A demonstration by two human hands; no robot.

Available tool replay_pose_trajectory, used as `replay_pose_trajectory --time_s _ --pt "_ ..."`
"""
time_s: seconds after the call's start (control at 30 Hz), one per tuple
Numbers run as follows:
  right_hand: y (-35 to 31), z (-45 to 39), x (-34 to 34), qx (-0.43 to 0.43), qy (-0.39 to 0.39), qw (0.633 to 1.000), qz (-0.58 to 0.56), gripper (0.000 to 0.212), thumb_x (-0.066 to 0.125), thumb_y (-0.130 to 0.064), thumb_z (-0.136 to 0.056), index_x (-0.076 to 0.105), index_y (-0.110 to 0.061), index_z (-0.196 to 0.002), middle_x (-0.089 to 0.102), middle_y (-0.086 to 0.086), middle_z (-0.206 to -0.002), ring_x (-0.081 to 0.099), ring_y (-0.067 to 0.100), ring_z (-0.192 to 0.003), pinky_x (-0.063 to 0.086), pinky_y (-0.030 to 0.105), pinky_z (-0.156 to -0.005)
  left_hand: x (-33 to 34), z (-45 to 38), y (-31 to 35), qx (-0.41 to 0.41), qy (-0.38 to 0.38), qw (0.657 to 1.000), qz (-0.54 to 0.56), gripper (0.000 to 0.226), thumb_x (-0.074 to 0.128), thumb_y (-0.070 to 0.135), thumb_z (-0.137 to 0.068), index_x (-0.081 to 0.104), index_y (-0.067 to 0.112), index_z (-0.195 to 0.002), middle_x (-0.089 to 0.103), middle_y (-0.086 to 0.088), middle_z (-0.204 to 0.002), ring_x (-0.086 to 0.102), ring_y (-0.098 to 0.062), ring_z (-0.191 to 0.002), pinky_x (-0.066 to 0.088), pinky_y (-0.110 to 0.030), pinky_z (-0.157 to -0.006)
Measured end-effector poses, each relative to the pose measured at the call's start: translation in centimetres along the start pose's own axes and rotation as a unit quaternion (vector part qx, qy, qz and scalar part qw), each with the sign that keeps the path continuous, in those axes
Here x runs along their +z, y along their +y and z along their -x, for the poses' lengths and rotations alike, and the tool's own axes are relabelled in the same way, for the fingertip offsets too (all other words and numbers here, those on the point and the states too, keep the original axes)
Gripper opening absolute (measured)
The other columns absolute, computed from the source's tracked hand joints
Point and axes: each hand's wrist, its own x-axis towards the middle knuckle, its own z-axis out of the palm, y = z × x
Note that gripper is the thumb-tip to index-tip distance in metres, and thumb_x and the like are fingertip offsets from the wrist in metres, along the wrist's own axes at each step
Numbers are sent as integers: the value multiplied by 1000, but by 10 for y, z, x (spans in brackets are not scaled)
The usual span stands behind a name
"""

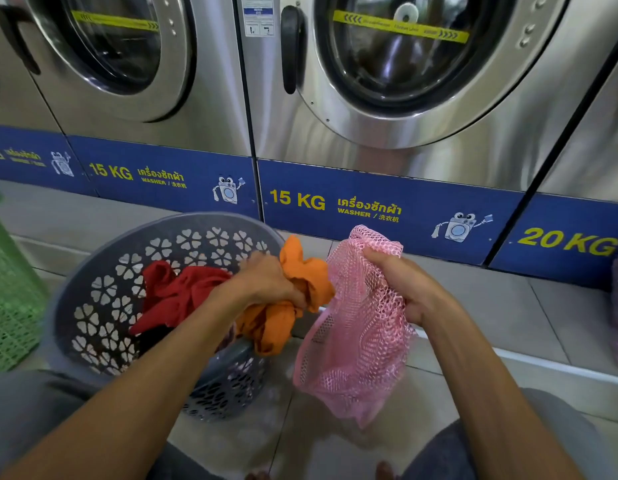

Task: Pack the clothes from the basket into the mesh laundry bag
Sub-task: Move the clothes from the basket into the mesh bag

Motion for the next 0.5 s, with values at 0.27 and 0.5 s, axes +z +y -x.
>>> replay_pose_trajectory --time_s 0.27,0.5 --pt "3 3 -5 -10 3 1000 25 50 58 -40 -98 61 -6 -134 76 18 -115 74 33 -97 54 54 -100 -20 5 -9 -14 80 987 139 32 80 12 -55 72 15 -86 74 -5 -87 70 -21 -81 60 -39 -80" --pt "4 3 -2 -32 -21 999 -35 39 50 -21 -103 72 -14 -72 69 3 -58 66 13 -48 53 25 -52 -30 55 41 146 -12 717 682 19 71 1 -60 75 13 -74 74 -3 -67 71 -17 -59 59 -25 -56"
